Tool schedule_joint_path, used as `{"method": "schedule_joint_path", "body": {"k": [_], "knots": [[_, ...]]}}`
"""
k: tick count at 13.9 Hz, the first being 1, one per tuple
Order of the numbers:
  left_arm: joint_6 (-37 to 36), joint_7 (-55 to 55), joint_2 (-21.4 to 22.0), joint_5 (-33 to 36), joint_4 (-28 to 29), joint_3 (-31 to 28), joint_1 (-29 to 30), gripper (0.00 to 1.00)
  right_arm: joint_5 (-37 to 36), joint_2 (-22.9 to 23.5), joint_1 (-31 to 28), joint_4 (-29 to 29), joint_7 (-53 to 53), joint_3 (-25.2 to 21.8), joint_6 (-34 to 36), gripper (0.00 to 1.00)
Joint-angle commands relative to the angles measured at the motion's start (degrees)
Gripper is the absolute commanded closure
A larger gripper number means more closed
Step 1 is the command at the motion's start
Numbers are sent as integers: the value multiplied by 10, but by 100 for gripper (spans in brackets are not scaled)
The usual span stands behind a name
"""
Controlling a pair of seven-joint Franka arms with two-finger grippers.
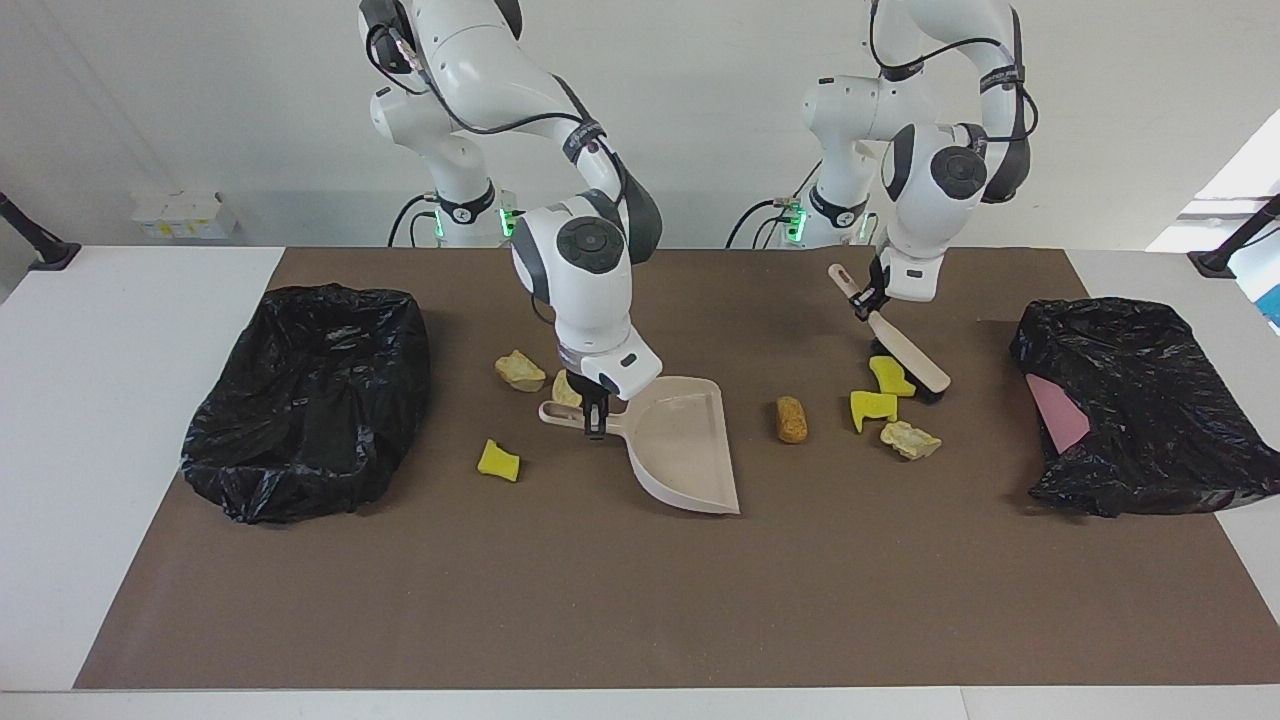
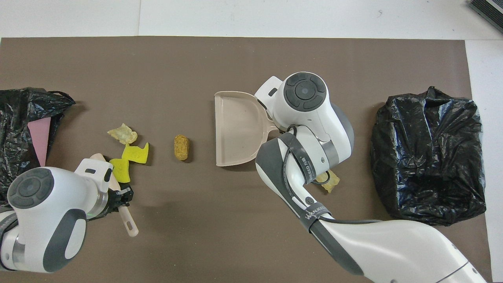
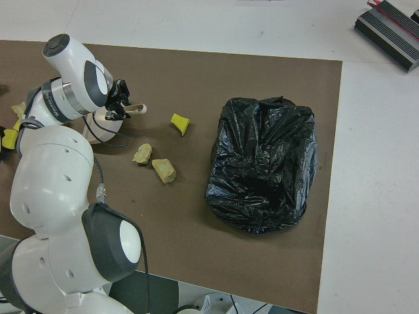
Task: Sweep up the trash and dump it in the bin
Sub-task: 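Sweep the yellow pieces into the dustpan with the left gripper's brush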
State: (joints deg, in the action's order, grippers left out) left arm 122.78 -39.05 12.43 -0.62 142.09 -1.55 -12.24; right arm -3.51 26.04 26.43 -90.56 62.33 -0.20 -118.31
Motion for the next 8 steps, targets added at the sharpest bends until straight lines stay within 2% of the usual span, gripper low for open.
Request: {"method": "schedule_joint_path", "body": {"k": [1, 4, 8], "knots": [[28, 68, -59, -25, -59, 3, 13, 100, -2, -6, -1, -18, 5, 3, -13, 100], [63, 141, -84, -33, -70, 6, 16, 100, 0, -12, -1, -30, -21, 3, -13, 100], [72, 204, -113, -95, -92, 12, -9, 100, 0, -12, -1, -30, -22, 3, -13, 100]]}}
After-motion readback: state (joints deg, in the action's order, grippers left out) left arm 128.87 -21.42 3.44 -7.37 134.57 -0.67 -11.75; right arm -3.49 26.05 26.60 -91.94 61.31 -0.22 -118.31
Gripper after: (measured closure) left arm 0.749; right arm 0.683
